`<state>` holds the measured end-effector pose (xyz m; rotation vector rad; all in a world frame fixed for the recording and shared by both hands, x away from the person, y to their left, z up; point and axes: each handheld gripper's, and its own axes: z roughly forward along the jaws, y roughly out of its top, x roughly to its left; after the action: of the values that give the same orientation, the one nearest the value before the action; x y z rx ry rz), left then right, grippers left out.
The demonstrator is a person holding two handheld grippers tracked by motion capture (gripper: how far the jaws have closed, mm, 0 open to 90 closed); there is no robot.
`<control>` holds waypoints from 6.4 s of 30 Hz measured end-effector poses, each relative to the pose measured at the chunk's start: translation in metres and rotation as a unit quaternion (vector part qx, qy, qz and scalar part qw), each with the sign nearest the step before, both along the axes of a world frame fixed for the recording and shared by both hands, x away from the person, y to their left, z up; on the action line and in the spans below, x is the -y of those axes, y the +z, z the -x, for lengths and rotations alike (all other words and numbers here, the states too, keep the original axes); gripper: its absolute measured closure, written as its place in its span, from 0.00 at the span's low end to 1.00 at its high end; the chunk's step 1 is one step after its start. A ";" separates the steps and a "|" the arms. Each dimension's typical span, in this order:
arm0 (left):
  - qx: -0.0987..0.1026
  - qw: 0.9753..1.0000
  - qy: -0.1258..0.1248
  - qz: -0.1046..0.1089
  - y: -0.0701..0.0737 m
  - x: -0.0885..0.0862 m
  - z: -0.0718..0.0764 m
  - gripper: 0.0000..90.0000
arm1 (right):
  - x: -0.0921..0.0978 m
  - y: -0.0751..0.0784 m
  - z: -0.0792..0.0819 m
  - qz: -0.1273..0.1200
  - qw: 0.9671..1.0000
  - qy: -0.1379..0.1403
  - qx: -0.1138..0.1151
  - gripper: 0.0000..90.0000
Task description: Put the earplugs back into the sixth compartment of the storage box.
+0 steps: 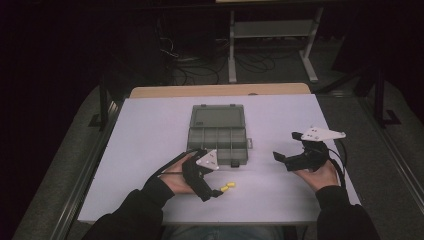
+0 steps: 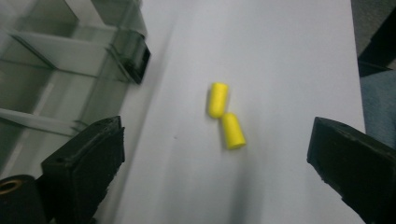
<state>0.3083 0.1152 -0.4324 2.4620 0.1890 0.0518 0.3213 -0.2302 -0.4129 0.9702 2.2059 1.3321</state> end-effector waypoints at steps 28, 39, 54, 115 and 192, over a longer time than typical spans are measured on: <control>0.039 0.997 -0.039 -0.047 -0.014 0.020 0.008 0.76 | -0.002 -0.001 0.000 0.003 1.000 0.009 -0.004 0.00; 0.026 0.997 -0.040 -0.059 -0.015 0.023 0.005 0.89 | -0.001 -0.001 0.000 0.002 1.000 0.007 -0.003 0.00; 0.030 0.999 -0.026 -0.021 0.018 0.005 -0.005 0.89 | 0.000 0.000 0.001 0.003 1.000 0.004 -0.001 0.00; 0.024 0.996 0.079 -0.040 0.016 -0.022 -0.083 0.89 | -0.004 -0.003 -0.001 0.009 1.000 0.010 -0.013 0.00; -0.009 0.999 -0.045 -0.026 -0.010 0.041 -0.002 0.16 | -0.003 -0.002 -0.001 0.012 1.000 0.011 -0.010 0.00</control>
<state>0.3102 0.0741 -0.4429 2.5200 0.0848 -0.0037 0.3226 -0.2267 -0.4150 0.9572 2.2490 1.3089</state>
